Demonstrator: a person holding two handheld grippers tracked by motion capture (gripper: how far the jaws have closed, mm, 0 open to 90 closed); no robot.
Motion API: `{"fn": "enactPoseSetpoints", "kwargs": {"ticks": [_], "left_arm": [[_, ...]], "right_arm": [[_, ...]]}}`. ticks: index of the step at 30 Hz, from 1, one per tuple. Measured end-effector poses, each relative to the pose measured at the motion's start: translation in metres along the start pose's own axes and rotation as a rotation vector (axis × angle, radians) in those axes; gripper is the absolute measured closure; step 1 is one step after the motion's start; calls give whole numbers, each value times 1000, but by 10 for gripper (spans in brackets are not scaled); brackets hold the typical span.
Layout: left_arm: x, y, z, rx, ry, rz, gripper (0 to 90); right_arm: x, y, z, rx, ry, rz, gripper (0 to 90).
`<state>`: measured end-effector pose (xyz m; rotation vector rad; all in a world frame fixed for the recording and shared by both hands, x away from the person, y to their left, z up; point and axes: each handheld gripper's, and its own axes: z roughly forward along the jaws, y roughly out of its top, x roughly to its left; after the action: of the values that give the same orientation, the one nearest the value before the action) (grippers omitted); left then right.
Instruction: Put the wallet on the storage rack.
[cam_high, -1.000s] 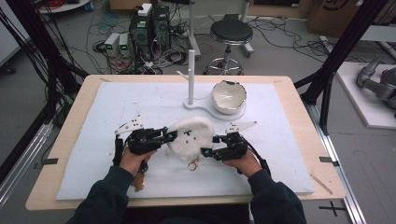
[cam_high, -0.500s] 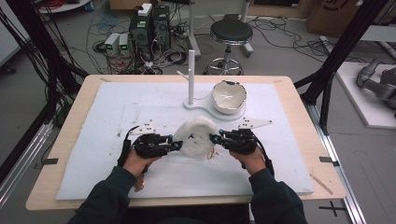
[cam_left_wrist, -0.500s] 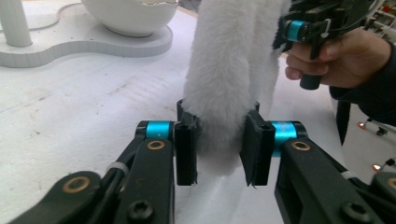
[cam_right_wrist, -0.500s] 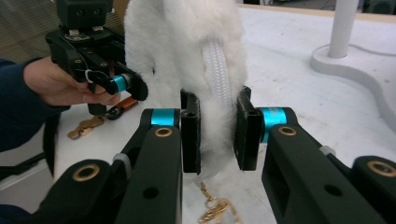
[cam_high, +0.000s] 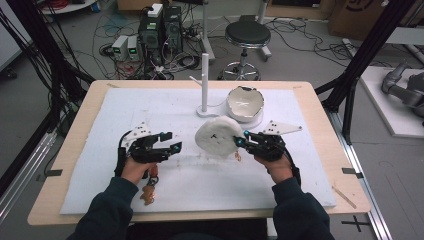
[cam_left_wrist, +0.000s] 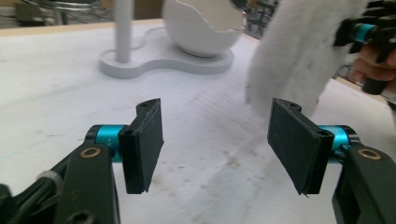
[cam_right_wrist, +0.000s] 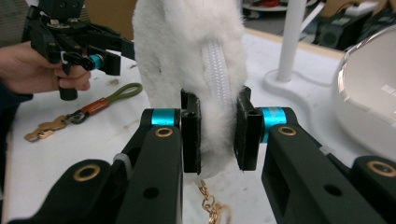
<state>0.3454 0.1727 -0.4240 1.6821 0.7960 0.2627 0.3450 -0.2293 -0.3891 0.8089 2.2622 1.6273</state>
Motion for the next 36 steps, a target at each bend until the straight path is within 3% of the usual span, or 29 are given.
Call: {"fn": "enactPoseSetpoints", "kwargs": {"ticks": [3, 4, 5, 8, 14, 18, 26, 29, 36], "left_arm": [[10, 1, -11, -35, 59, -6, 273], [14, 2, -16, -50, 104, -5, 228], [18, 2, -19, -56, 124, -4, 173], [31, 3, -33, -61, 178, 8, 167], [48, 0, -48, -64, 241, -33, 167], [50, -1, -47, -50, 242, -42, 167], [51, -2, -45, -44, 234, -60, 167], [50, -2, -44, -39, 234, -65, 167], [51, -2, -44, -40, 231, -78, 167]], "right_arm": [[-1, 9, -4, 1, -21, -47, 766], [-2, 12, -5, 3, -27, -55, 765], [-3, 17, -5, 8, -33, -69, 765], [-7, 30, -6, 13, -44, -91, 765], [-18, 68, -2, 36, -63, -154, 765], [-31, 87, 3, 32, -74, -142, 766], [-65, 116, 6, 24, -139, -133, 766], [-77, 122, 8, 10, -170, -148, 766], [-102, 121, 11, 45, -252, -187, 766]]}}
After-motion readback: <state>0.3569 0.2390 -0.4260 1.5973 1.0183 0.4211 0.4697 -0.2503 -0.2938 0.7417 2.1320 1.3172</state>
